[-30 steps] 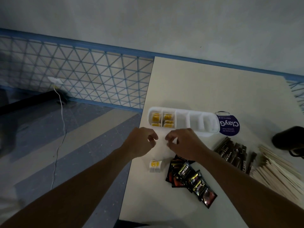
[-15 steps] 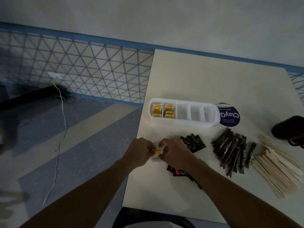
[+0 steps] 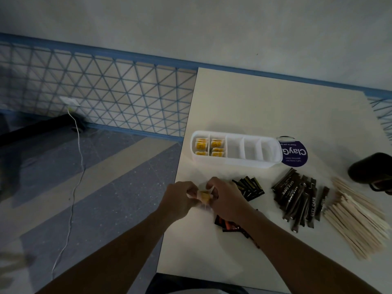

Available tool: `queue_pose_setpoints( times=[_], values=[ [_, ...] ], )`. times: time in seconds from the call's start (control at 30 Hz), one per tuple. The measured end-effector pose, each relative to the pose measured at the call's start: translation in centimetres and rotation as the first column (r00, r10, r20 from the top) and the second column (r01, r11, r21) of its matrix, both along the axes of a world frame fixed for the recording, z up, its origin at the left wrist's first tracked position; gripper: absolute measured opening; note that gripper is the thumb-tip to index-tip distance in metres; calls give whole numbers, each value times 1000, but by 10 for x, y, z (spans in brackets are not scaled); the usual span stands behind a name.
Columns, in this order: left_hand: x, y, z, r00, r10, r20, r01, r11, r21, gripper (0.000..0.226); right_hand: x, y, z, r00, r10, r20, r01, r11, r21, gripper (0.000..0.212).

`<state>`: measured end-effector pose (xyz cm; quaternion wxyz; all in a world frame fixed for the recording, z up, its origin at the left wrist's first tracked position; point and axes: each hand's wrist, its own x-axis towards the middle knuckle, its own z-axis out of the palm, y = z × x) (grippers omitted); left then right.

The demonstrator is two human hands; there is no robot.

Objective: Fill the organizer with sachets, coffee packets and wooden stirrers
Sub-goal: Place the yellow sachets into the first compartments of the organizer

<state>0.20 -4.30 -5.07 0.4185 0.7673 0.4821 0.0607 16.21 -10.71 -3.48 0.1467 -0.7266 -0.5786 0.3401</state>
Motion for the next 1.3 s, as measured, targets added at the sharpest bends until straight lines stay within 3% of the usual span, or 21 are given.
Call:
queue_pose_setpoints(
  times=[0.13,0.23,0.37,0.43,0.73,0.93,1.3],
  values=[
    [6,1,0,992,-95,-78,98,995,36,42,9,2,6,1000,-14,18,14,1000,-14,30],
    [12,-1,-2,993,-67,-94,72,997,42,46,16,4,12,1000,-6,7,7,999,-45,31],
    [21,-3,-3,999,-32,-36,36,994,103,30,27,9,26,997,53,57,-51,998,-38,11],
    [24,-3,-1,999,-30,-40,35,990,140,18,31,12,34,995,69,71,-67,997,-25,12],
    [27,30,31,999,-6,39,-3,974,228,13,62,41,55,991,-136,-5,136,987,82,8],
    [34,75,59,993,64,104,-98,926,363,16,76,69,70,976,-202,74,182,959,216,10],
    [60,102,46,993,110,39,-116,915,386,16,74,92,43,981,-174,81,159,973,168,10]
  ],
)
